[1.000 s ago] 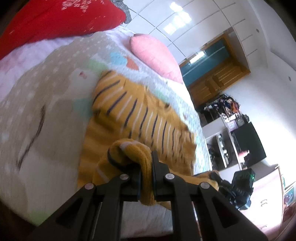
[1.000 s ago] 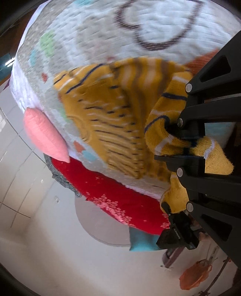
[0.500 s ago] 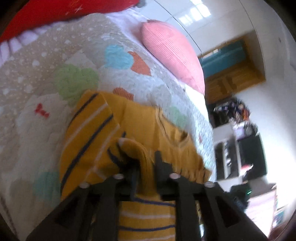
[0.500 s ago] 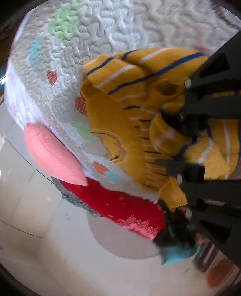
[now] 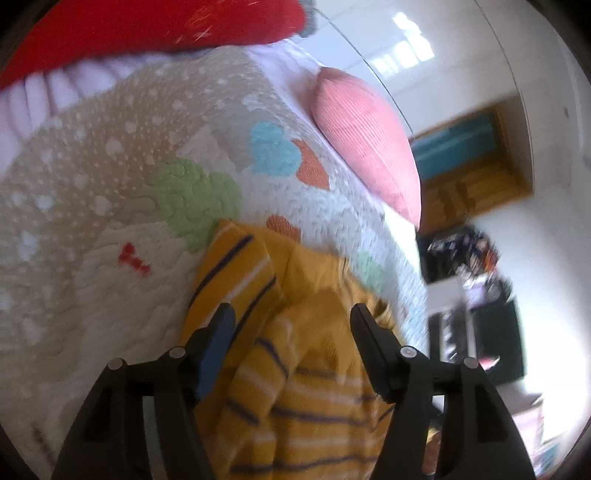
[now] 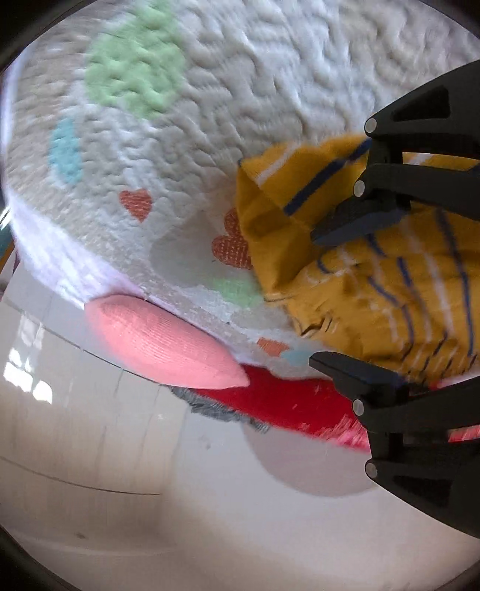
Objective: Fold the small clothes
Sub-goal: 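Raise both grippers away from the half-folded sweater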
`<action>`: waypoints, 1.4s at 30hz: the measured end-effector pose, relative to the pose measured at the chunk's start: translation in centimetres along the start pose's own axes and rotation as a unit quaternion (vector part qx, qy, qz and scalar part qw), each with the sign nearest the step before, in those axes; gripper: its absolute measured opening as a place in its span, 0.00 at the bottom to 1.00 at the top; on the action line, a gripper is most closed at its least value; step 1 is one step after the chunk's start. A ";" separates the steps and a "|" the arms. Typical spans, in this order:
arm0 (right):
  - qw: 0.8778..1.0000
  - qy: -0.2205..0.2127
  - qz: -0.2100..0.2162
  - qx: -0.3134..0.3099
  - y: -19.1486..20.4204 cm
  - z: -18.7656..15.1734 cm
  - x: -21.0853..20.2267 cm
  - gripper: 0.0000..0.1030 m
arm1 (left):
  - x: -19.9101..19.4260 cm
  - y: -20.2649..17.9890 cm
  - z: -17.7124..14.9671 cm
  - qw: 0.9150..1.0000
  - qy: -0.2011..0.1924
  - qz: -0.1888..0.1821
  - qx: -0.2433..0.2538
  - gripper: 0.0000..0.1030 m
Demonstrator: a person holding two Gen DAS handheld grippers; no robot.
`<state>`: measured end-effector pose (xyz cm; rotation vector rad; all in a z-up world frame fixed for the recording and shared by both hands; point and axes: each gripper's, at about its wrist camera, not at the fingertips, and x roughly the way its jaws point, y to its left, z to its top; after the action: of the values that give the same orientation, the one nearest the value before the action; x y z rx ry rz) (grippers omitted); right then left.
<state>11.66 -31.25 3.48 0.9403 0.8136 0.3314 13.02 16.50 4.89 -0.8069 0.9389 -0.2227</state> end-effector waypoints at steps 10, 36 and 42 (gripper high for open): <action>0.980 0.036 -0.133 -0.143 0.1 -8.1 -3.4 0.63 | -3.3 -0.5 -8.8 0.983 0.026 0.104 0.151 0.76; 0.985 0.016 -0.141 -0.098 -3.7 -12.7 -9.9 0.31 | -9.5 1.9 -14.2 0.973 0.023 0.174 0.150 0.47; 0.986 -0.020 -0.139 -0.086 -4.6 -14.4 -12.8 0.31 | -10.7 -1.1 -17.3 0.962 -0.008 0.184 0.202 0.57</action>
<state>-7.95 -32.87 1.02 0.6590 0.8532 0.1366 -6.83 12.08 6.75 -0.2496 0.9692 -0.0765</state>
